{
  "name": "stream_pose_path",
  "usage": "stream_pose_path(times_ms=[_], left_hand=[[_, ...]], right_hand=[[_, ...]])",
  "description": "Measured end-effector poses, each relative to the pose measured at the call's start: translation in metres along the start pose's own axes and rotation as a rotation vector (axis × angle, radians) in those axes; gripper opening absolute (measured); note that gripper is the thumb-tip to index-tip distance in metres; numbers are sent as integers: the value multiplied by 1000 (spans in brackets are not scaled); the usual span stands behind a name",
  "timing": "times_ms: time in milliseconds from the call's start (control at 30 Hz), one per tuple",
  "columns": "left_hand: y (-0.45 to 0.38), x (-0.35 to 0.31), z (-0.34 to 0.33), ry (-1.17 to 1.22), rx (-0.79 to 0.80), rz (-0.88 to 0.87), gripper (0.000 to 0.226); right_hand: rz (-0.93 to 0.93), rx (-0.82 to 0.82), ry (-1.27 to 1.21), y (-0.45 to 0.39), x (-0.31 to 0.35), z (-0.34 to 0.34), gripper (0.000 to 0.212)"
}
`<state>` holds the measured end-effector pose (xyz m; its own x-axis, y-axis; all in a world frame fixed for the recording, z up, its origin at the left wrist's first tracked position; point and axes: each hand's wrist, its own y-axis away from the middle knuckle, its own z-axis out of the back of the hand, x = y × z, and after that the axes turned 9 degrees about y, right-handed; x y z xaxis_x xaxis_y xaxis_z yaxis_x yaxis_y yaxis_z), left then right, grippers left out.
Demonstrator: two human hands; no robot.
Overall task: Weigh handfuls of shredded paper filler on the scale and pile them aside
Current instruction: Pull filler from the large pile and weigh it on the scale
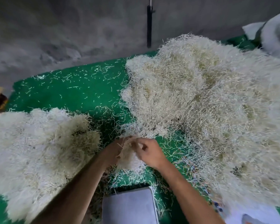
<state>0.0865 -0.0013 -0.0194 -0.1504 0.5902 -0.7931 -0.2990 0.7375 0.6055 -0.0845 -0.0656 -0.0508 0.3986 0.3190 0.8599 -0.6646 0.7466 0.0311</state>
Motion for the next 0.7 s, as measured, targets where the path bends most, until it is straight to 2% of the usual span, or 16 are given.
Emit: stream_pose_path(times_ms=[67,100,133,200,233,300,367,400,467,500,533,567,600,633,700], left_hand=[[16,-11,-2,-14,172,-43,27],[20,-21,-10,-20,206,-32,40],[17,-29,-19,-62,190,-16,48],[18,-42,-31,-119,210,27,37],[23,-44,-30,-120,214,26,30],[25,-44,-28,-295,259,13,35],[32,-41,-29,-367,259,-70,48],[36,-39,-30,-253,249,-100,56],[41,-28,-27,-15,271,-125,64],[42,-21,-21,41,255,-100,60],[45,-16,-17,6,217,-117,50],[52,-10,-13,-6,173,-136,50],[49,-6,-10,11,125,-111,60],[45,-3,-10,31,119,-75,64],[47,-7,-13,3,81,-71,55]], right_hand=[[-82,-231,-197,3,0,10,51],[-142,-351,-255,3,4,12,56],[-206,-441,-302,0,7,12,53],[-392,-515,-366,-12,13,11,43],[-479,-470,-402,-15,15,14,49],[-555,-345,-528,-15,17,16,61],[-429,-286,-622,-7,24,15,30],[-342,-251,-556,-1,32,11,22],[-157,-123,-384,7,45,-2,25],[-52,-46,-245,10,49,-7,22],[36,13,-70,13,50,-8,16],[79,41,59,15,49,-6,12],[71,40,87,17,44,-4,14],[10,-7,-15,19,41,0,25],[-237,-201,-371,15,30,11,50]])
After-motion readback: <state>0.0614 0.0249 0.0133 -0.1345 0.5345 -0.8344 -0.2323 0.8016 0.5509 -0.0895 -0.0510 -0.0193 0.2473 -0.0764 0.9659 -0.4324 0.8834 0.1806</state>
